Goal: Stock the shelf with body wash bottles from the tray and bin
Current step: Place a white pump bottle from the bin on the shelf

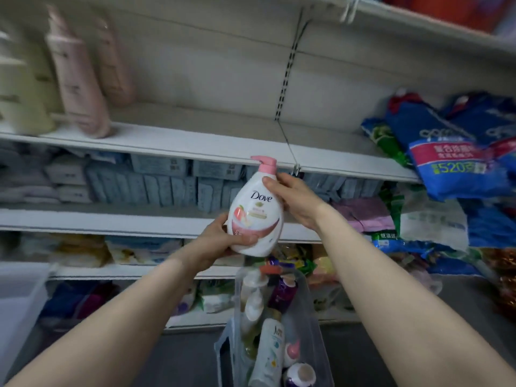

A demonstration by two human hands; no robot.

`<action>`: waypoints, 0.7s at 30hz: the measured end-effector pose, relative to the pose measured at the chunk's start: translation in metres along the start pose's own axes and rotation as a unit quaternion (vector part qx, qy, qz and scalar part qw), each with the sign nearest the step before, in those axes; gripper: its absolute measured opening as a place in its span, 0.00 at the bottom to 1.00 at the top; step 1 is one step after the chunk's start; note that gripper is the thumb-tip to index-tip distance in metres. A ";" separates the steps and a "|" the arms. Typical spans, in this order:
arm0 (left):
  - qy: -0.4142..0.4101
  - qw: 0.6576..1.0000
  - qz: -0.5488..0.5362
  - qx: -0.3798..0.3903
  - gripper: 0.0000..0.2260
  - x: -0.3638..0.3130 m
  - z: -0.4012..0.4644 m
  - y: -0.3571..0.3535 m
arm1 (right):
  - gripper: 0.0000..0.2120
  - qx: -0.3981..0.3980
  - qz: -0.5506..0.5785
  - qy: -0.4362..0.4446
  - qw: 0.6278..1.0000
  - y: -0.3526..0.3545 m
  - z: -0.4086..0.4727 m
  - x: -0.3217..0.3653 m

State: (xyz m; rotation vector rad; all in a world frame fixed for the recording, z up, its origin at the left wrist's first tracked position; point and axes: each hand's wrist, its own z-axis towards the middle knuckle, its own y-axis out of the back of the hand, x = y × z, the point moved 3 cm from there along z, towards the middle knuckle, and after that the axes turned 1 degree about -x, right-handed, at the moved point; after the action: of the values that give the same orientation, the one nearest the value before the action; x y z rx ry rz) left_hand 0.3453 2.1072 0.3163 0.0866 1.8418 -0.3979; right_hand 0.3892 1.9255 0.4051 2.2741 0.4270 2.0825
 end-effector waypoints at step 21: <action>-0.216 0.967 0.080 -0.108 0.36 -0.198 0.031 0.174 | 0.22 0.031 -0.038 0.085 0.995 -0.143 0.127 0.151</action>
State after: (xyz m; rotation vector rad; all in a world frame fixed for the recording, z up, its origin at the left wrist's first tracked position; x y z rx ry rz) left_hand 0.4796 2.2894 0.4555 -0.0022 1.4229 -0.0893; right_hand 0.4976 2.1173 0.5100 2.0841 0.5839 2.2631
